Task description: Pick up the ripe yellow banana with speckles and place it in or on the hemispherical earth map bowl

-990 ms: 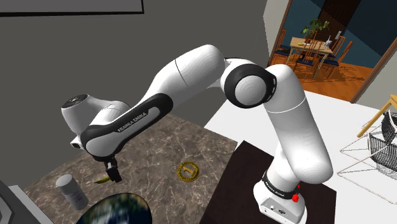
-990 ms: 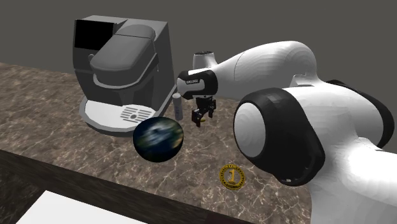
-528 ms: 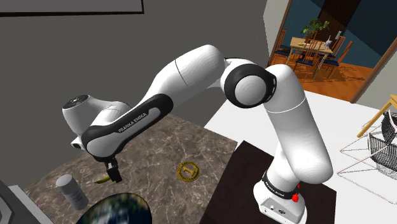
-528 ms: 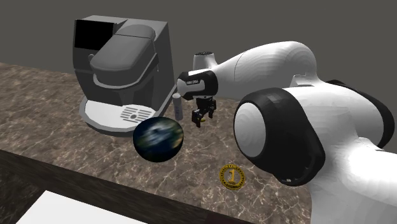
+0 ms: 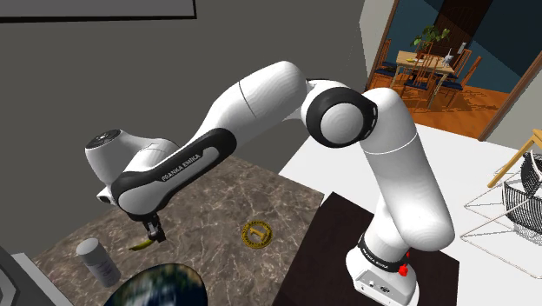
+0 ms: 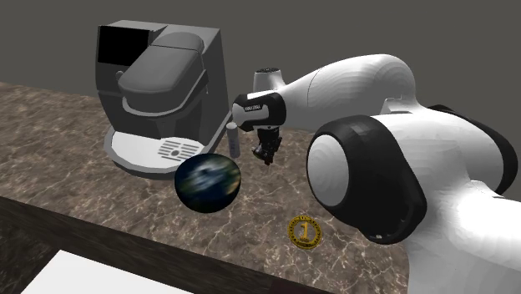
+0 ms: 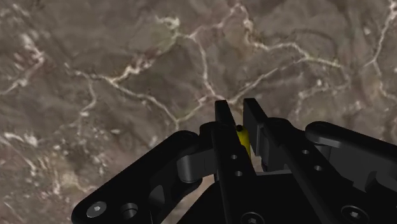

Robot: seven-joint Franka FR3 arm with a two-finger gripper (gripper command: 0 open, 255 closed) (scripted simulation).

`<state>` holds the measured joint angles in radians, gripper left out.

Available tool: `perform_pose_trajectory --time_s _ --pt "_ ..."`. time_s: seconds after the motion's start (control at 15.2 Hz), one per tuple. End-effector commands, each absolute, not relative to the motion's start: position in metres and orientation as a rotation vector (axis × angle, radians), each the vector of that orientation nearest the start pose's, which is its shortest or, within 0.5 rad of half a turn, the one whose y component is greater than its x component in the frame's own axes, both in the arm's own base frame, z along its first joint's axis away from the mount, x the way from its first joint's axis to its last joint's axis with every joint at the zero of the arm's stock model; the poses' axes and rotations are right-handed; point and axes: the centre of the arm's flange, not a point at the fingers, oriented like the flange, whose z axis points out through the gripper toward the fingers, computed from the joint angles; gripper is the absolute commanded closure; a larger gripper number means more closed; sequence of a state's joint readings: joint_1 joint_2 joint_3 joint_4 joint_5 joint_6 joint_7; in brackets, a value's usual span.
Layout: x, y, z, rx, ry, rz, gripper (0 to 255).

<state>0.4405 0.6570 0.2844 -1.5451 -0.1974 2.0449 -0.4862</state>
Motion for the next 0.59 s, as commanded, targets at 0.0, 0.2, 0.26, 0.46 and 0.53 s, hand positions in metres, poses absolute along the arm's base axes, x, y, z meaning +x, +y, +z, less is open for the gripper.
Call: perform_pose_trajectory --time_s 0.0,0.2,0.26,0.46,0.53 --pt "0.541 0.427 0.267 -2.534 -1.862 0.200 255" --pt "0.541 0.427 0.277 -2.533 -1.862 0.200 255" --pt "0.541 0.427 0.283 -2.533 -1.862 0.200 255" --pt "0.541 0.427 0.299 -2.534 -1.862 0.200 255" --pt "0.541 0.427 0.304 -2.534 -1.862 0.200 255"
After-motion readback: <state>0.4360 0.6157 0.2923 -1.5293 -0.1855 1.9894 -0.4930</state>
